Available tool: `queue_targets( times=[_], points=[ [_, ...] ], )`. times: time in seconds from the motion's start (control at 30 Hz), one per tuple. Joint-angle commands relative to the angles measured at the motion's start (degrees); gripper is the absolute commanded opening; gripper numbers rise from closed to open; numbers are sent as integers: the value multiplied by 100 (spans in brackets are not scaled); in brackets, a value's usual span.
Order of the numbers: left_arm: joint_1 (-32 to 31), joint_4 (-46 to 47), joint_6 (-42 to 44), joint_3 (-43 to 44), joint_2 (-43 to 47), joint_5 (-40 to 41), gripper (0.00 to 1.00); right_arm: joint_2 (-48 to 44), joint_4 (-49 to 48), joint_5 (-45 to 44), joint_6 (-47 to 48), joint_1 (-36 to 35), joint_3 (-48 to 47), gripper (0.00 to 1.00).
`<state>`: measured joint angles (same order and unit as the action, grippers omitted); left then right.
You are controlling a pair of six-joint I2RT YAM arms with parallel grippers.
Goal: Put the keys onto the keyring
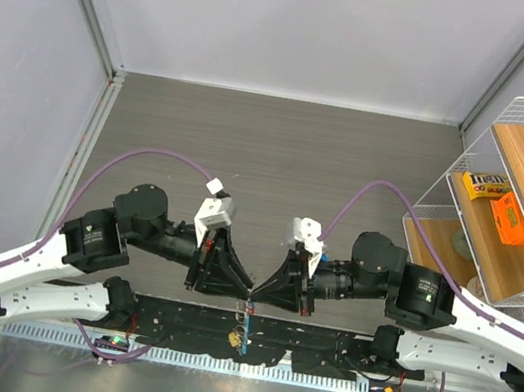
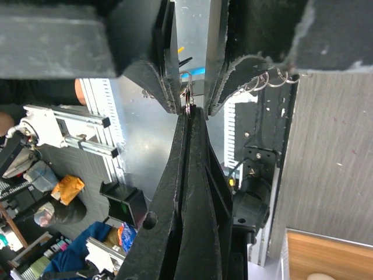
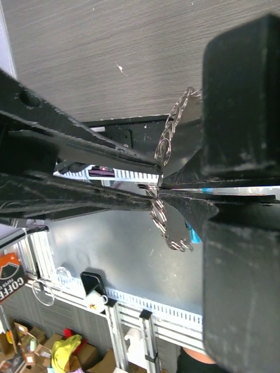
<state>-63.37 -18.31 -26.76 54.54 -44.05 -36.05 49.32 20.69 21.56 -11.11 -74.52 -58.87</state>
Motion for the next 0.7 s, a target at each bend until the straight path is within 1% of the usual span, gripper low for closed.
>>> queue_targets(
  times=[0.0, 0.13, 0.27, 0.37, 0.5, 0.53, 0.67],
  points=[
    [-8, 547, 5, 224, 204, 238, 31, -413, -1048, -432, -233, -45, 305, 6],
    [-8, 723, 57, 74, 458, 800, 42, -896, -1417, -758, -330, -62, 665, 6],
    [-8, 933, 154, -136, 643, 1179, 49, -1406, -1647, -978, -365, -63, 964, 6],
    [-8, 1170, 207, -277, 617, 1346, 50, -1784, -1927, -1057, -400, -63, 1176, 6],
    [-8, 1461, 215, -392, 433, 1434, 52, -2267, -2034, -1303, -392, -63, 1465, 6],
    [-8, 1505, 233, -392, 354, 1452, 52, -2339, -2208, -1399, -383, -63, 1501, 6],
    [1, 1698, 233, -357, -15, 1470, 52, -2804, -2227, -1918, -295, -63, 1668, 6]
  ],
)
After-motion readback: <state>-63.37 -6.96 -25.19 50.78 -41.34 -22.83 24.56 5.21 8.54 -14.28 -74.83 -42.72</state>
